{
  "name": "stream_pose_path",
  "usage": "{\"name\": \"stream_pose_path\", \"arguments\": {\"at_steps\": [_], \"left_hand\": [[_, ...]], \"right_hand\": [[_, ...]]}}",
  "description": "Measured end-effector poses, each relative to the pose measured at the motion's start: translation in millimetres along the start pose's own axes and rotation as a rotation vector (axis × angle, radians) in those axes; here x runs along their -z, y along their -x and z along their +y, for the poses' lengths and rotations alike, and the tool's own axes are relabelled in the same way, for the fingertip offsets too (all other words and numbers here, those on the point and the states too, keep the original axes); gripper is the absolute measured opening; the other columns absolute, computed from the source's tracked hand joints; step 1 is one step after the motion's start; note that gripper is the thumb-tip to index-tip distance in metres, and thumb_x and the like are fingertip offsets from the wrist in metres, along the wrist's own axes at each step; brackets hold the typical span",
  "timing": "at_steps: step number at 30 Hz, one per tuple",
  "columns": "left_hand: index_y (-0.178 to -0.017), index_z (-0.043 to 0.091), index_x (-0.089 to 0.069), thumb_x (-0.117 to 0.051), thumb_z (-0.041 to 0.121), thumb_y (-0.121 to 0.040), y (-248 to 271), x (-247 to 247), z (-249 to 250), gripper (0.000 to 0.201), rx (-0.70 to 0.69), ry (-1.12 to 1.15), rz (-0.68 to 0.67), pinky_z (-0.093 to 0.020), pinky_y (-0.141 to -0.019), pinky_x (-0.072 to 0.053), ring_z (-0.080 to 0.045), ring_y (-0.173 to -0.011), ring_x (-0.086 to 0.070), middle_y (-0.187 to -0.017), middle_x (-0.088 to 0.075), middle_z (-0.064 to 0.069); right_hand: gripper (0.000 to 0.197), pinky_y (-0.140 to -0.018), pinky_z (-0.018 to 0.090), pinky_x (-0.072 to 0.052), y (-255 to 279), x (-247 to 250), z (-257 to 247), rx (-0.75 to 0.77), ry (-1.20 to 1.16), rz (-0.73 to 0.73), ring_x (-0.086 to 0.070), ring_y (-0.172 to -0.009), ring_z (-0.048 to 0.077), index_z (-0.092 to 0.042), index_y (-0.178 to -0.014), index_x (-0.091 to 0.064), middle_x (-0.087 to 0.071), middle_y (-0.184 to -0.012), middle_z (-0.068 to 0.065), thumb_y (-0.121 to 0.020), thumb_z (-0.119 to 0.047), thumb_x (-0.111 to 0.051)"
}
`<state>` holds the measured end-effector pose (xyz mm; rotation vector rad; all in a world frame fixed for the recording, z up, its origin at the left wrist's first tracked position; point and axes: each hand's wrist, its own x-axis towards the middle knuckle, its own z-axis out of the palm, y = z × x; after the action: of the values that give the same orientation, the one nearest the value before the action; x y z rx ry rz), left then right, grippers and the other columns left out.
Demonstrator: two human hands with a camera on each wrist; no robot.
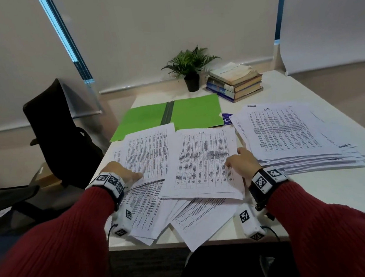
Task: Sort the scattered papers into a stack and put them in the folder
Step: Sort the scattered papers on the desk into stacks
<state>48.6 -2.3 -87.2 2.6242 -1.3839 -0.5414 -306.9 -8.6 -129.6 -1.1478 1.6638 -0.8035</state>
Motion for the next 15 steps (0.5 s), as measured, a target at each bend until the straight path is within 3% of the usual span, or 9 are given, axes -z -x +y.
{"name": "stream_pose_path", "arguments": {"at_steps": [2,4,5,7,9,12,15], "left_hand": [[-0.091,0.003,-0.062,-0.093,0.047,-0.074,-3.1,-4.4,3.4,0.056,0.014,0.053,-0.014,-0.03,-0.068,-0.047,-0.029,-0.084,-0.064,-0.092,-0.068,-0.013],[-0.099,0.004,-0.067,-0.094,0.039,-0.074,-4.6,-7.3,5.3,0.05,0.041,0.119,-0.01,-0.029,-0.061,-0.048,-0.028,-0.076,-0.065,-0.082,-0.068,-0.011],[-0.103,0.003,-0.07,-0.094,0.037,-0.075,-4.8,-7.4,5.4,0.05,0.038,0.138,0.036,-0.029,-0.062,-0.05,-0.029,-0.08,-0.068,-0.086,-0.07,-0.013],[-0.106,0.007,-0.074,-0.085,0.037,-0.079,-3.4,-4.3,5.4,0.041,-0.002,0.136,0.185,-0.033,-0.076,-0.056,-0.036,-0.096,-0.072,-0.105,-0.075,-0.016],[-0.106,0.014,-0.078,-0.073,0.036,-0.084,-1.6,1.1,5.1,0.032,-0.04,0.162,0.305,-0.039,-0.087,-0.059,-0.041,-0.1,-0.071,-0.112,-0.075,-0.018],[-0.093,0.012,-0.077,-0.06,0.032,-0.089,4.9,14.4,7.0,0.027,-0.122,0.236,0.399,-0.042,-0.086,-0.06,-0.044,-0.09,-0.069,-0.102,-0.075,-0.021],[-0.102,0.013,-0.076,-0.053,0.035,-0.098,12.2,33.0,11.3,0.031,-0.164,0.367,0.522,-0.046,-0.087,-0.058,-0.046,-0.094,-0.067,-0.102,-0.073,-0.023]], "right_hand": [[0.067,-0.093,0.04,-0.047,-2.5,0.3,0.4,0.002,0.002,0.005,-0.056,-0.127,0.036,-0.003,-0.153,-0.042,-0.055,-0.146,0.019,-0.09,-0.009,-0.062],[0.06,-0.09,0.039,-0.045,-2.7,0.2,1.2,0.003,-0.021,-0.003,-0.056,-0.116,0.032,-0.001,-0.146,-0.045,-0.058,-0.133,0.013,-0.09,-0.009,-0.063],[0.053,-0.091,0.037,-0.044,-2.5,0.8,1.9,0.012,-0.024,-0.002,-0.054,-0.112,0.029,-0.003,-0.142,-0.046,-0.057,-0.127,0.009,-0.093,-0.01,-0.065],[0.043,-0.092,0.035,-0.044,-3.9,0.6,4.5,0.036,-0.046,0.012,-0.055,-0.109,0.025,-0.01,-0.135,-0.05,-0.058,-0.121,0.006,-0.096,-0.012,-0.07],[0.042,-0.092,0.034,-0.046,-2.8,-0.3,6.0,0.053,-0.055,0.015,-0.058,-0.108,0.025,-0.011,-0.131,-0.053,-0.061,-0.12,0.005,-0.095,-0.011,-0.073],[0.053,-0.096,0.037,-0.049,-3.1,-2.1,5.9,0.046,-0.066,0.008,-0.063,-0.115,0.029,-0.007,-0.14,-0.051,-0.065,-0.129,0.008,-0.093,-0.009,-0.074],[0.055,-0.094,0.036,-0.048,-5.7,-2.1,5.7,0.042,-0.061,0.006,-0.063,-0.118,0.03,-0.008,-0.144,-0.049,-0.064,-0.137,0.012,-0.094,-0.009,-0.071]]}}
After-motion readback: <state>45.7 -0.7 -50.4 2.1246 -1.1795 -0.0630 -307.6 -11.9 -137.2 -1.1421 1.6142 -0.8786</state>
